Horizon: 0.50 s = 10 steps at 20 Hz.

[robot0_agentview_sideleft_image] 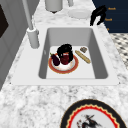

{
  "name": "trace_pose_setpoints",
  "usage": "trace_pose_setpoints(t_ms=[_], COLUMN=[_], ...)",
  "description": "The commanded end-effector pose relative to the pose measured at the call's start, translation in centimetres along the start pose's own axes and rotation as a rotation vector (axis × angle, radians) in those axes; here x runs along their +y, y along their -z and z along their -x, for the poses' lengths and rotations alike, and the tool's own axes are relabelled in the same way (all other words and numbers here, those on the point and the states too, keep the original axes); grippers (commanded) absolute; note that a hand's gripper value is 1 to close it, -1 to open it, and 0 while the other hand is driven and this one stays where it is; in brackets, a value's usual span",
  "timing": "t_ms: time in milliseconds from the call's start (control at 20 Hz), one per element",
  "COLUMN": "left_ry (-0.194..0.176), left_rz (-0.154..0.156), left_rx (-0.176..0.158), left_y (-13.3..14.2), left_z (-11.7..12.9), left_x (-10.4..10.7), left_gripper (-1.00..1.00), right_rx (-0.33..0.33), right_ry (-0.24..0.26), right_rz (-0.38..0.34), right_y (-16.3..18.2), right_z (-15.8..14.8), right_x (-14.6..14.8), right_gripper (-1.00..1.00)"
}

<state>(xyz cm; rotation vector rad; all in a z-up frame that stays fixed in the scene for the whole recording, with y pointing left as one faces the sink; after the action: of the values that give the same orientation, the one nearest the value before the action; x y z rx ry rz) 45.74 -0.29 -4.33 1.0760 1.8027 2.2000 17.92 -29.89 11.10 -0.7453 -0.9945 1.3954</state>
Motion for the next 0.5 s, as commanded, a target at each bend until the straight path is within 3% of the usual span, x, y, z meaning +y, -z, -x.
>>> trace_pose_setpoints(t_ms=[0, 50, 450], left_ry=[0.003, -0.01, 0.014], left_rz=[0.024, 0.016, -0.003], left_rx=[-0.047, -0.051, -0.044], left_y=[0.0, 0.3, -0.8], left_z=[-0.4, -0.7, -2.8], left_x=[1.9, 2.4, 6.3], left_gripper=[1.0, 1.0, 1.0], right_rx=[0.0, 0.0, 0.0], right_ry=[0.0, 0.0, 0.0], right_rz=[0.0, 0.0, 0.0], right_y=[0.0, 0.0, 0.0], right_z=[0.0, 0.0, 0.0], right_x=[0.0, 0.0, 0.0], right_gripper=[0.0, 0.0, 0.0])
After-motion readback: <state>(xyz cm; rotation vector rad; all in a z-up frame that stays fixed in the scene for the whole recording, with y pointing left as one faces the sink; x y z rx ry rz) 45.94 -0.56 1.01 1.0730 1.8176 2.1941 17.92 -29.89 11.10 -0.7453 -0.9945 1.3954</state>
